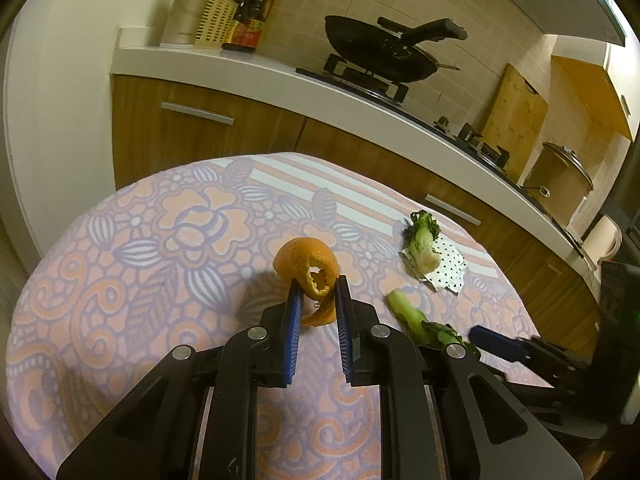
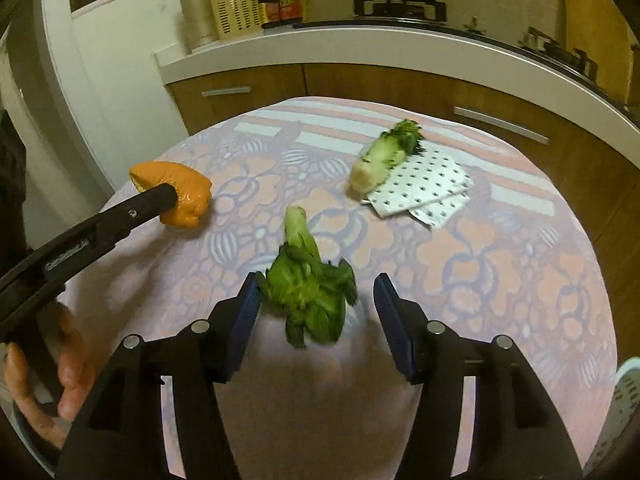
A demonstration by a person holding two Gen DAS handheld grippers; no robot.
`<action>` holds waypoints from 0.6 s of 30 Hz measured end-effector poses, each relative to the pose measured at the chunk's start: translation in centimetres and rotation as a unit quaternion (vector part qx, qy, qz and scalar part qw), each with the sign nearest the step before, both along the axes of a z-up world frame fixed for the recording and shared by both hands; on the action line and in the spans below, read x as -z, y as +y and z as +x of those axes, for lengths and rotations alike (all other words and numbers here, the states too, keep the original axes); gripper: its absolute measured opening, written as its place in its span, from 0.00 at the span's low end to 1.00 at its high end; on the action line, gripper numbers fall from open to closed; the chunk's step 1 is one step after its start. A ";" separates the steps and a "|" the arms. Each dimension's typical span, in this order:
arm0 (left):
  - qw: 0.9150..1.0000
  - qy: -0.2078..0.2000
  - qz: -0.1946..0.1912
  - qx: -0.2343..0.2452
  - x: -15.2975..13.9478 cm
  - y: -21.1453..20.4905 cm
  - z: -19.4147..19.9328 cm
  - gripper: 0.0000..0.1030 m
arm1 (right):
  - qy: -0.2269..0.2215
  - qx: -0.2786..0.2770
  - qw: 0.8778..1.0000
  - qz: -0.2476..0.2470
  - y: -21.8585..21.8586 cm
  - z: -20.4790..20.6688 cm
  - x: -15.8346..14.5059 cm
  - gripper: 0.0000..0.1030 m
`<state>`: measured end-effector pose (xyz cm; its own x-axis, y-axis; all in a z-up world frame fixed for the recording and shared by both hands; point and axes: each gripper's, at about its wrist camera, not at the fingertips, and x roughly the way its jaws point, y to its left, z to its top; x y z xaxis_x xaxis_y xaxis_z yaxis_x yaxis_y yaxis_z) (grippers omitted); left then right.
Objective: Collect trash
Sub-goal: 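Grasp the bok choy leaves with the right tool while the left tool holds the peel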
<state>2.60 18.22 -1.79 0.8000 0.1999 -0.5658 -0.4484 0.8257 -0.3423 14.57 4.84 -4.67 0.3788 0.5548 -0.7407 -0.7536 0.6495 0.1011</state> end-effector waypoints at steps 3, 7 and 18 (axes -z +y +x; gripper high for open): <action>1.000 0.003 0.006 0.002 0.0 -0.2 0.1 0.14 | 0.003 0.005 1.000 -0.016 0.9 0.6 0.7 0.53; 1.000 0.003 0.012 0.009 0.0 -0.5 0.3 0.14 | -0.005 0.002 0.999 -0.037 1.4 0.2 1.0 0.53; 0.999 -0.002 0.027 0.026 -0.5 -2.8 0.0 0.14 | -0.017 0.024 1.000 -0.011 -1.3 -1.4 -0.2 0.16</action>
<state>2.60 15.41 -1.33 0.8128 0.1876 -0.5515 -0.4026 0.8652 -0.2990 13.14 3.58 -4.43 0.4287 0.5187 -0.7397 -0.7247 0.6864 0.0613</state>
